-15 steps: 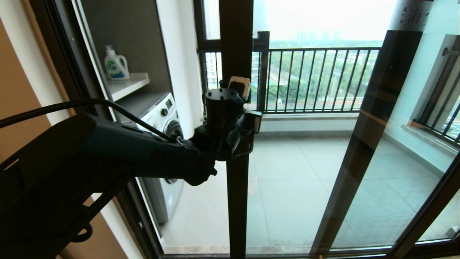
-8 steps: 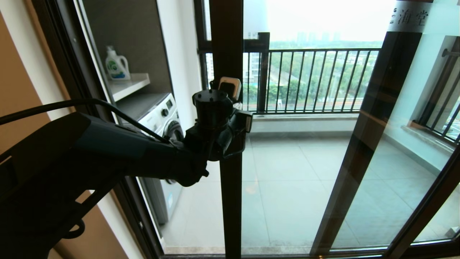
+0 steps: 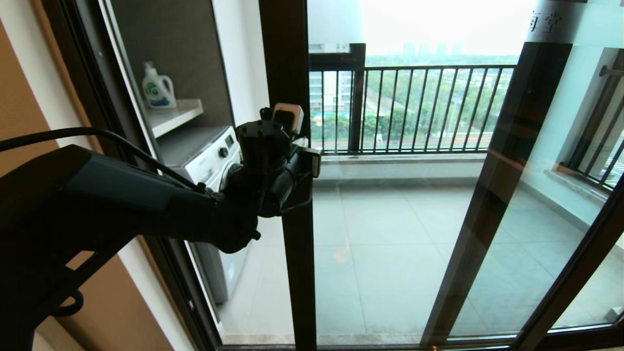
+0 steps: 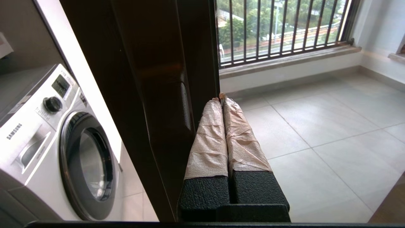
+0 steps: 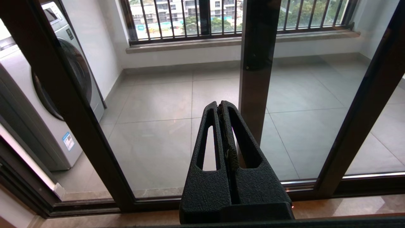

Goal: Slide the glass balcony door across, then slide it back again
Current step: Close the slid door

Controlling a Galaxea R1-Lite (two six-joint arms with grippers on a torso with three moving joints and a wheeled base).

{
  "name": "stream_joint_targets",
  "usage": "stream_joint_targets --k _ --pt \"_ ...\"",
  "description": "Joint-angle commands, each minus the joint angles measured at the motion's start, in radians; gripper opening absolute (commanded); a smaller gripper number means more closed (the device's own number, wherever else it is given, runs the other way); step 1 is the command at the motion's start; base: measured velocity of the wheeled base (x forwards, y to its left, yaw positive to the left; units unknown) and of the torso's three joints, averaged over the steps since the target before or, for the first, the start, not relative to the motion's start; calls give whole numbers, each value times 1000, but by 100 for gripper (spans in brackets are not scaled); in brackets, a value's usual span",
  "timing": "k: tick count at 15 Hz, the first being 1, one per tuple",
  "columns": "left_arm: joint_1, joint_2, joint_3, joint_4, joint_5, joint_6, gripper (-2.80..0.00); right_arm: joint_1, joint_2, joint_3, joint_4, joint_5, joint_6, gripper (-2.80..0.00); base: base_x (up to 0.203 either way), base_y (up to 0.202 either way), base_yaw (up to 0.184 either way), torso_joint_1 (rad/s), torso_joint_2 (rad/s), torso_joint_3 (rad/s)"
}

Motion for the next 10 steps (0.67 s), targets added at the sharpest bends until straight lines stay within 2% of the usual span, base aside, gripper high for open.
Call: stream_joint_targets --k 1,4,8,10 --pt "3 -45 54 -9 2 -3 -280 0 1 12 0 0 0 -280 0 0 0 0 0 0" --pt "31 -80 114 -90 0 -1 -280 0 1 12 0 0 0 -280 0 0 0 0 0 0" --pt "96 -89 136 -103 -9 -3 -280 0 1 12 0 0 0 -280 0 0 0 0 0 0" --pt "105 -100 159 -103 -23 -3 -280 0 1 12 0 0 0 -280 0 0 0 0 0 0"
